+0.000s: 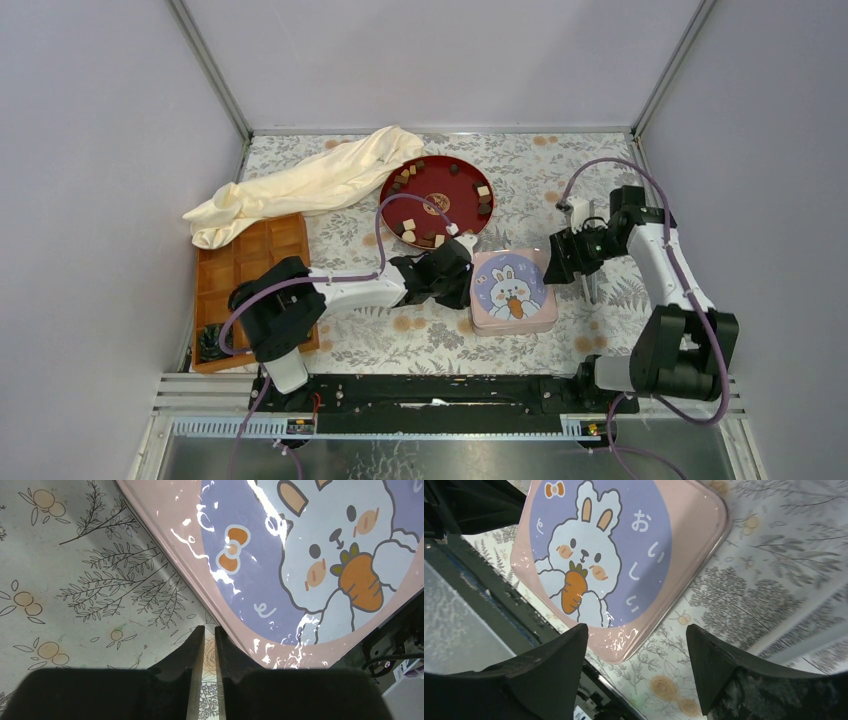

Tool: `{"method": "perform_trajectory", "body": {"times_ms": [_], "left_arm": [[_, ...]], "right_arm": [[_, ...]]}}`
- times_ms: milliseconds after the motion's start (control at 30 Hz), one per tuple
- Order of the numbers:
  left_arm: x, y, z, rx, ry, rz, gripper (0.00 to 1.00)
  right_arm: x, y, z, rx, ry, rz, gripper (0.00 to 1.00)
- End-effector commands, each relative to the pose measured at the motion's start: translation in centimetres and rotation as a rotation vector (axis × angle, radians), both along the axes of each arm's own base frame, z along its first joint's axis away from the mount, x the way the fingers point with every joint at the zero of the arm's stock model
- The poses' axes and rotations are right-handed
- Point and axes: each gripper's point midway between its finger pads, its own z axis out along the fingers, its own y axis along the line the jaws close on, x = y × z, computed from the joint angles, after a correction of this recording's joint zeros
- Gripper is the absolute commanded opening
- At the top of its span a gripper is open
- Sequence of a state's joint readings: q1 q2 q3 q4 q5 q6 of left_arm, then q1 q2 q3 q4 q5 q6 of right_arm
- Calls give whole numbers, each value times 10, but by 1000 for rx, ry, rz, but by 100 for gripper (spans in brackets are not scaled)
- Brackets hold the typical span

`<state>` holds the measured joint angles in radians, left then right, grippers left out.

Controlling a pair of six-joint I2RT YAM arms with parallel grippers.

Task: Pack the chocolate
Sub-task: Close the box lid on the packing box.

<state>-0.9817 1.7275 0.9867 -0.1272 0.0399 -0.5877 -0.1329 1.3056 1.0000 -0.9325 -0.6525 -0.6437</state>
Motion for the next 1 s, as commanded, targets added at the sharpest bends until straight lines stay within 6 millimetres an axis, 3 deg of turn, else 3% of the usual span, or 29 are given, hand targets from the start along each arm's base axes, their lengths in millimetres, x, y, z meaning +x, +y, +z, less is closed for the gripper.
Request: {"method": "perform_trajectory", "body": {"times_ms": [0,200,300,367,467,667,767,867,967], "left_arm": [[6,-13,14,-38,-40,-21,20],[4,-16,13,-54,-33,-28,22],[6,-15,17,-69,-51,-17,25],[7,-13,21,-83,-67,-7,33],[6,-9,28,-104,-84,0,42],[0,3,41,-158,-97,17,54],[-4,4,52,-259,-80,33,66],[-5,0,61,-370,-50,29,76],[-7,-9,62,-420,-10,3,79]], "right_arm": [[-11,12,-21,83,138,42,80],[-14,5,-44,60,267,52,79],[-18,-4,-55,6,308,40,70],[-21,-9,-62,-19,333,30,54],[-26,-14,-69,-25,366,22,46],[-28,-16,-70,-22,368,19,42],[-28,-17,-69,-30,359,17,39],[-28,-19,-72,-35,364,8,36],[-29,-21,-77,-42,377,0,32]]}}
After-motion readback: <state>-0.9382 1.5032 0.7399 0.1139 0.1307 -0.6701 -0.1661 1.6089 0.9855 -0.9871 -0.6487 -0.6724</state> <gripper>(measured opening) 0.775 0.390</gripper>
